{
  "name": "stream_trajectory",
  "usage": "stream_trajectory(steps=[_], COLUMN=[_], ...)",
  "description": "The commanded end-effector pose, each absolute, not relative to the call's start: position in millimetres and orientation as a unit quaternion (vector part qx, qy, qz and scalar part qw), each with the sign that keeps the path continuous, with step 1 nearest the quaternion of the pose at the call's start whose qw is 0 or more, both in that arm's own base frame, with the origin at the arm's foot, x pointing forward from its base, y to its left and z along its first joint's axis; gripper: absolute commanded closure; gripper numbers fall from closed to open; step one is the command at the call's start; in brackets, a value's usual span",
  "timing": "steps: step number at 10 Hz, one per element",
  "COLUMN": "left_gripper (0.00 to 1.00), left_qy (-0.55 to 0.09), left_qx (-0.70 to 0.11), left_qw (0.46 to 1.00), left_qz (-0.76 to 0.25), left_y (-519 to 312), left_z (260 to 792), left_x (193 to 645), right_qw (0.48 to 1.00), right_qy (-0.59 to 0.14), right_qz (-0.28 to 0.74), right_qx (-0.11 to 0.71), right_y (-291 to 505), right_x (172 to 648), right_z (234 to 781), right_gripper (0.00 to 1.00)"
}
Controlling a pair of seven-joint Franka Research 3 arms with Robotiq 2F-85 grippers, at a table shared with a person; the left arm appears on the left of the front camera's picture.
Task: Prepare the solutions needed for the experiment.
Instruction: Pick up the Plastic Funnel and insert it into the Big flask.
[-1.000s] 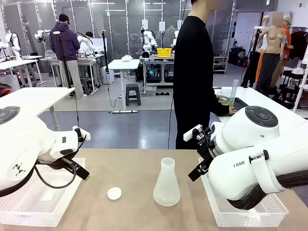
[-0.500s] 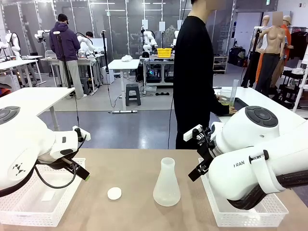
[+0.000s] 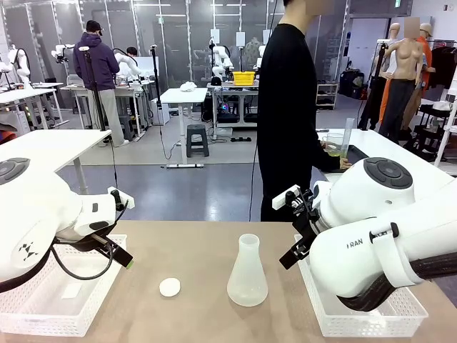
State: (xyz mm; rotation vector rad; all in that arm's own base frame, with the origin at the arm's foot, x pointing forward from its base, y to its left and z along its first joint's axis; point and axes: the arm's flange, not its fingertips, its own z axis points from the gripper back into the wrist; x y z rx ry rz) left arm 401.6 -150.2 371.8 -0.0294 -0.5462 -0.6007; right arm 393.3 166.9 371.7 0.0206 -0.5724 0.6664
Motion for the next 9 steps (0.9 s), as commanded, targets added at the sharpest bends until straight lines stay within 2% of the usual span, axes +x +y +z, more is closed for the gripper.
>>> stream_trajectory(steps=[1, 9], left_gripper=[0.0, 0.0], left_qy=[-0.266, -0.266], left_qx=[-0.014, -0.014], left_qw=[0.919, 0.919], left_qz=[-0.292, -0.292], left_y=[-150.2, -150.2], left_z=[371.8, 371.8], left_x=[401.6, 401.6], right_qw=[0.905, 0.905], right_qy=[-0.277, -0.277], right_qz=[0.322, 0.322], right_qx=[0.01, 0.01], right_y=[166.9, 166.9], right_x=[393.3, 393.3], right_z=[371.6, 371.6], right_gripper=[0.0, 0.0])
